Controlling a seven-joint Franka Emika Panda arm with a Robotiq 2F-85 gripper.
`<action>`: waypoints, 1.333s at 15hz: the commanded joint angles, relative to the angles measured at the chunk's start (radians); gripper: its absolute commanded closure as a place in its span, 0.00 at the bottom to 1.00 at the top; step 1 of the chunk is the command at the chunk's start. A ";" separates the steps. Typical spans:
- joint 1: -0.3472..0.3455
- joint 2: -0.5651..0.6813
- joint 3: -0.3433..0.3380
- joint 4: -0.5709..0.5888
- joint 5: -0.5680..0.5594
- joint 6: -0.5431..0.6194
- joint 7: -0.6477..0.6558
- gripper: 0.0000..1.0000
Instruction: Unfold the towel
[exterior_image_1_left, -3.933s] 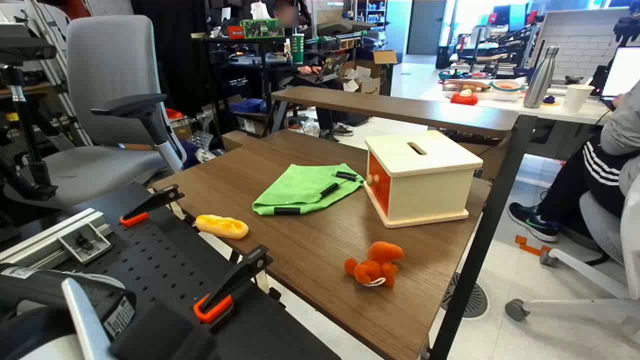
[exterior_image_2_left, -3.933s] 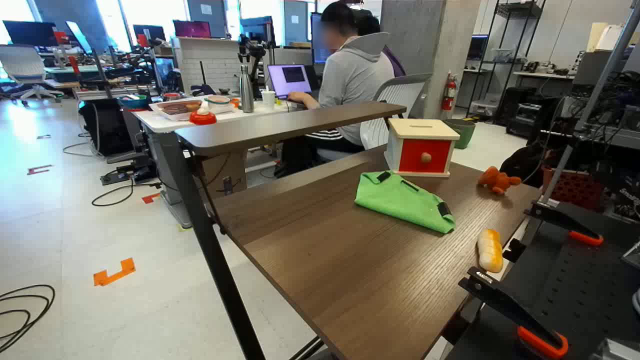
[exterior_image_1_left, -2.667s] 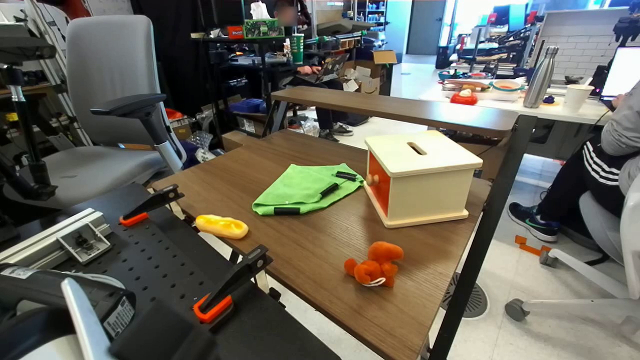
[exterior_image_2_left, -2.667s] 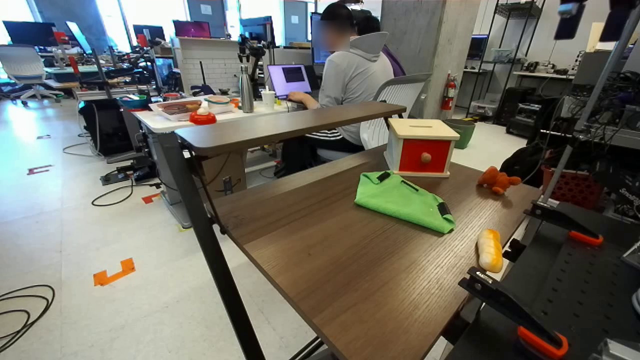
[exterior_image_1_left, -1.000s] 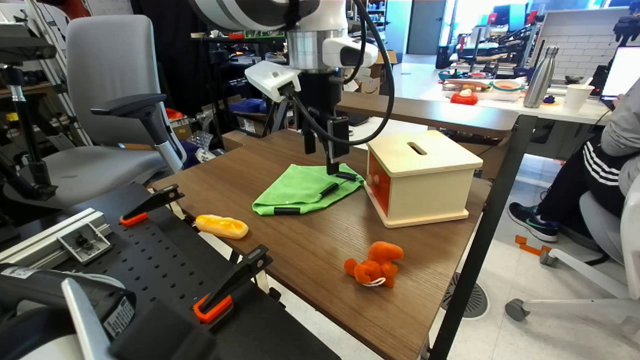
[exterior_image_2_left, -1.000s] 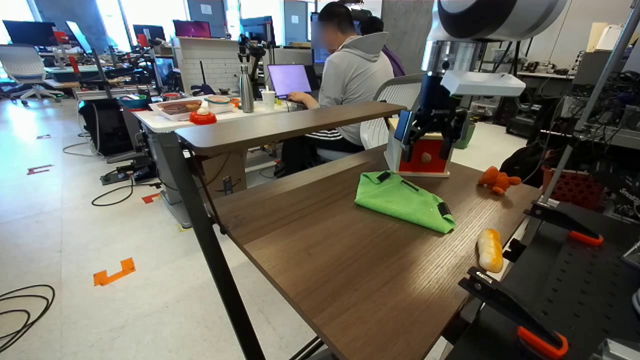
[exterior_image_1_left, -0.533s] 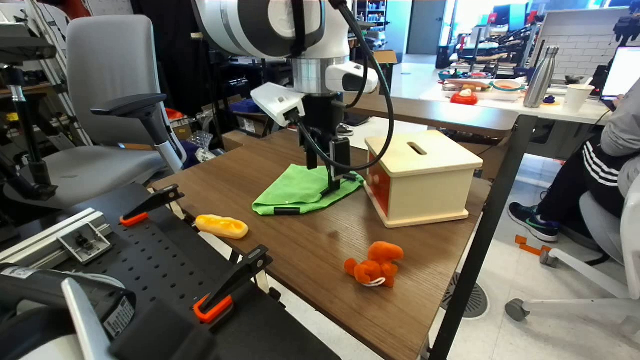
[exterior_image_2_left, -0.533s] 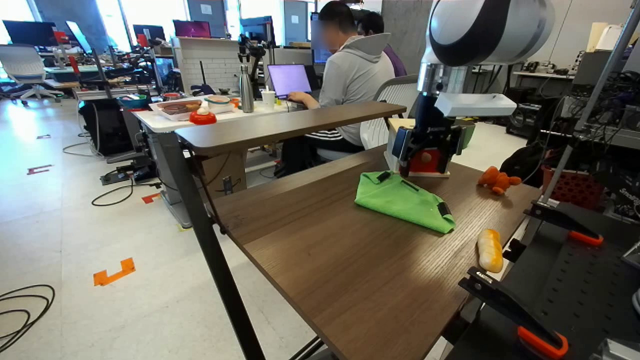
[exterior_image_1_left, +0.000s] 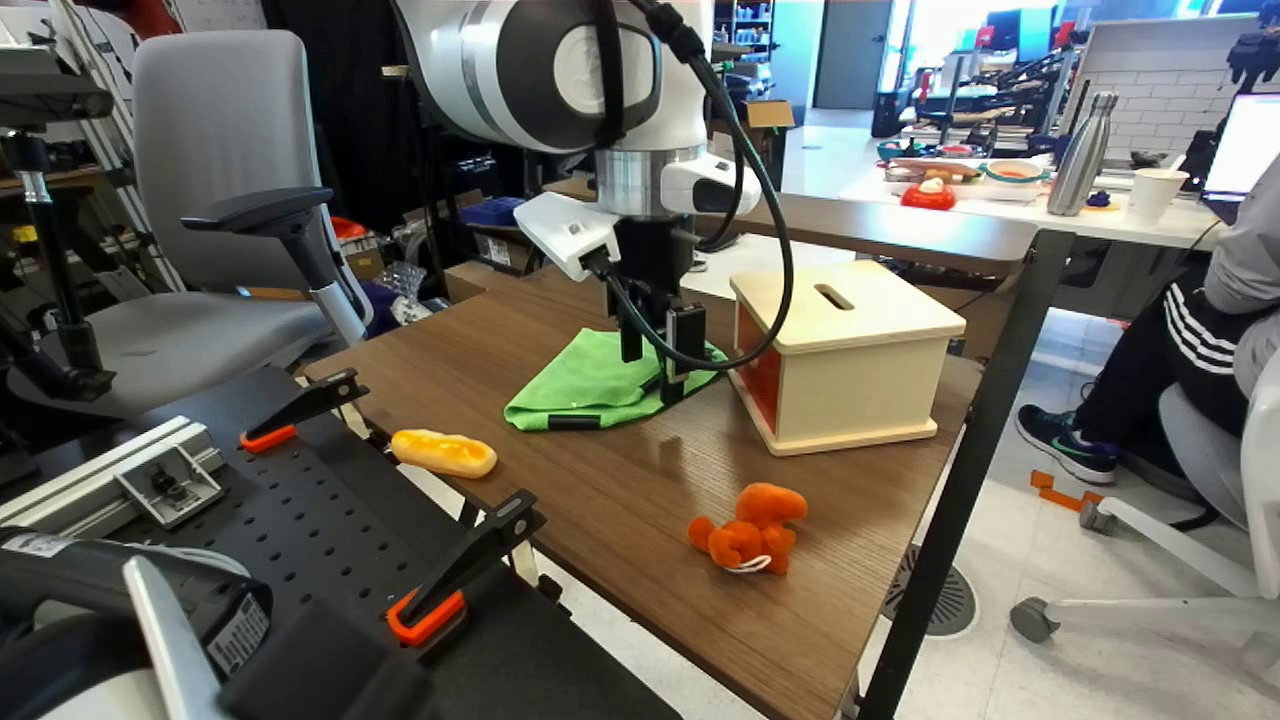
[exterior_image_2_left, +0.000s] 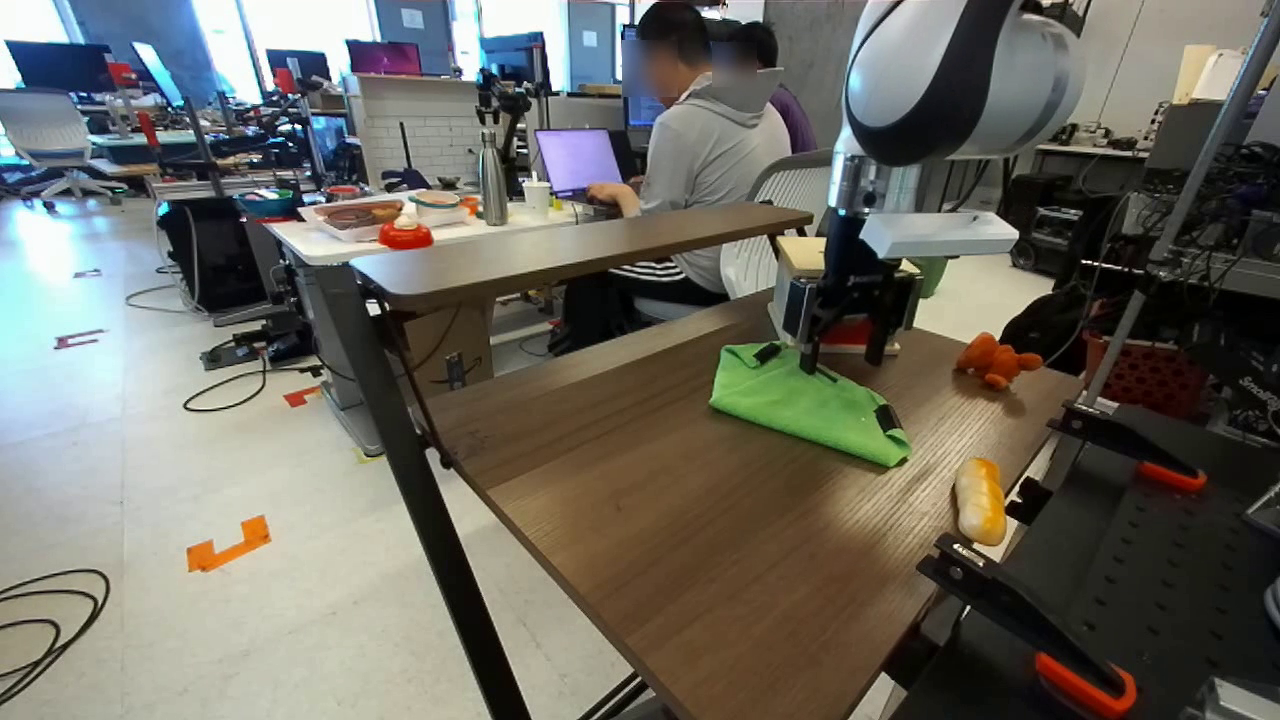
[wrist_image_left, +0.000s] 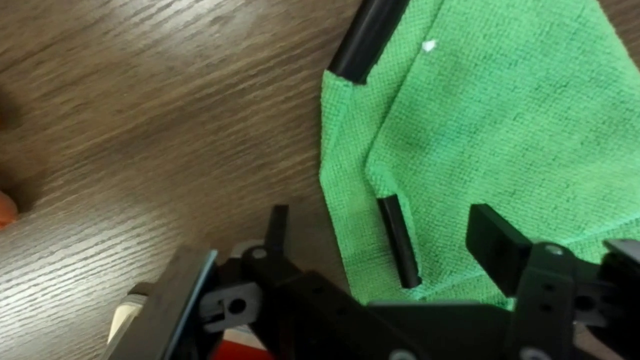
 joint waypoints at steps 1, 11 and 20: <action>0.018 0.039 -0.016 0.044 0.007 0.010 0.001 0.11; 0.030 0.075 -0.028 0.084 0.001 0.008 0.008 0.96; 0.030 0.014 -0.028 0.055 0.007 -0.007 0.002 0.99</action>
